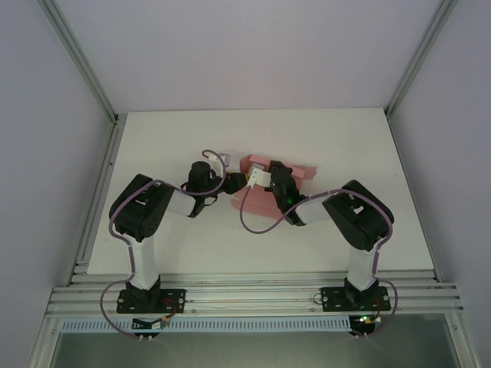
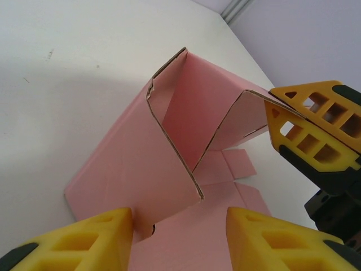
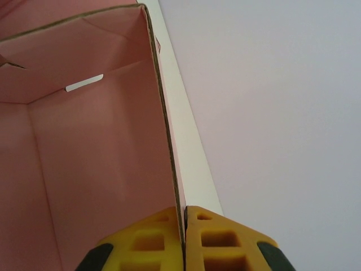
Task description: Assemble paper box
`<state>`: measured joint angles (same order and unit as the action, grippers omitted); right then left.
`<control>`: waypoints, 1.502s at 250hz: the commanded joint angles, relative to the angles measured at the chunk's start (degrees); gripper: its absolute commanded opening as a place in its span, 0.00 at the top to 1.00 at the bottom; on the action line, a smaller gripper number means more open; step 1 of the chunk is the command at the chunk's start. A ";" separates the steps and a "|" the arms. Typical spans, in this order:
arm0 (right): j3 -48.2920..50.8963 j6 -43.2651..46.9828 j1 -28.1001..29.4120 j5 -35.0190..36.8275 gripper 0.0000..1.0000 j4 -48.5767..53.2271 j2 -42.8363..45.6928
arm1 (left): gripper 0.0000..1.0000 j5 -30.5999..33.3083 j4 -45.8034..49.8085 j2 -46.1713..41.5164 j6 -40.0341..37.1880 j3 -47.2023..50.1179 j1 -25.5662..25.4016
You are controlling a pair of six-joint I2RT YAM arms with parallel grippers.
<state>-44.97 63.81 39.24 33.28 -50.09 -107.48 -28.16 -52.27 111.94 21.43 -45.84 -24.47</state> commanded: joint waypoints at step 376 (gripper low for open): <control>-5.92 4.44 -10.94 -7.38 1.00 29.10 9.74 | 1.00 16.93 19.02 -4.10 -14.00 -7.44 -5.85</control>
<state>-52.49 62.17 28.53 24.51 -12.93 -95.33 -10.02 -36.82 110.30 8.62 -52.34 -29.63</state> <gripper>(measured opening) 0.055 0.050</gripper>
